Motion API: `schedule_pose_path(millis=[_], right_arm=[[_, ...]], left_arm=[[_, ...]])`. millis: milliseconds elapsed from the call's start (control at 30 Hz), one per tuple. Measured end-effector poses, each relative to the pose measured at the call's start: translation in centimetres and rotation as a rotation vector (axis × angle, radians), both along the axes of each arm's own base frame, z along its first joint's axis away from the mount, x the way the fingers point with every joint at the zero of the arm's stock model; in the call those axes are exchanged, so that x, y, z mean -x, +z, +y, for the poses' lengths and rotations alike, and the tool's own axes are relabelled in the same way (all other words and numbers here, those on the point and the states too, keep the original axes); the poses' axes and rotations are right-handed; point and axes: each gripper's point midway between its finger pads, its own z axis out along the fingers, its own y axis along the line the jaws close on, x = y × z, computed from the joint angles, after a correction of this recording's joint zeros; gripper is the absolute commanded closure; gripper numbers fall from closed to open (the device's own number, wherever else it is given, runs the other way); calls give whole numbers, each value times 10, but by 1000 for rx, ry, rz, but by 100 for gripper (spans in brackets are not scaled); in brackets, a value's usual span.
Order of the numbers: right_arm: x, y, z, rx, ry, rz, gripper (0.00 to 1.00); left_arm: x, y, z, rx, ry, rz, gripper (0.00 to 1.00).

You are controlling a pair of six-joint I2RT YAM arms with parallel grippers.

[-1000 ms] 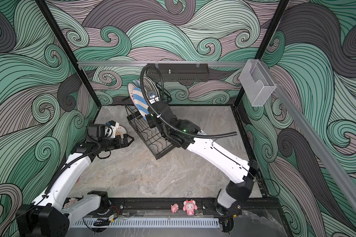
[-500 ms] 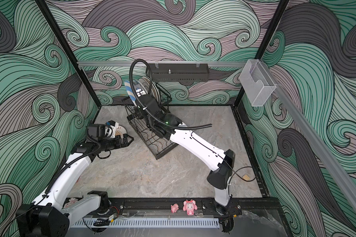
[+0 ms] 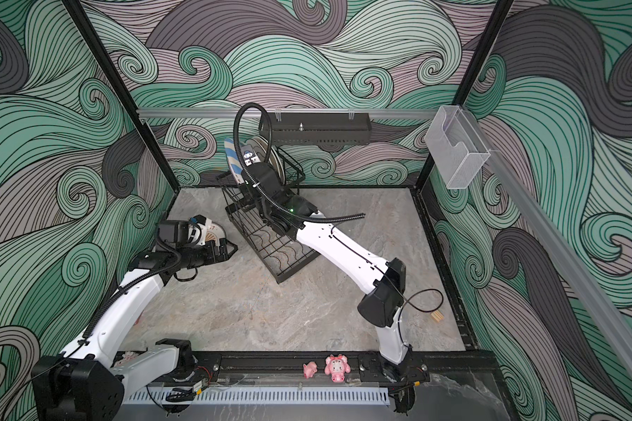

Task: Load the plates into the dish rack
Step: 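Lower the striped plate into the rack slot in front of the stacked plates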

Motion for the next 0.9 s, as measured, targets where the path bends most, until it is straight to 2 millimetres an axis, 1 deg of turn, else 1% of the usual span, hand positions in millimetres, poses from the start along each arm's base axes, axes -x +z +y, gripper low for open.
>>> schedule_pose_path(millis=[367,767,900], right_arm=[[-7,-16,15,-5,18,28,100],[-11,-14,14,-10,7,23,100],[-16,-18,21,-14,6,24,100]], left_arm=[[0,-3,0,-2,1,10,1],[0,-3,1,-4,2,14,2],[0,-3,1,-4,2,13,1]])
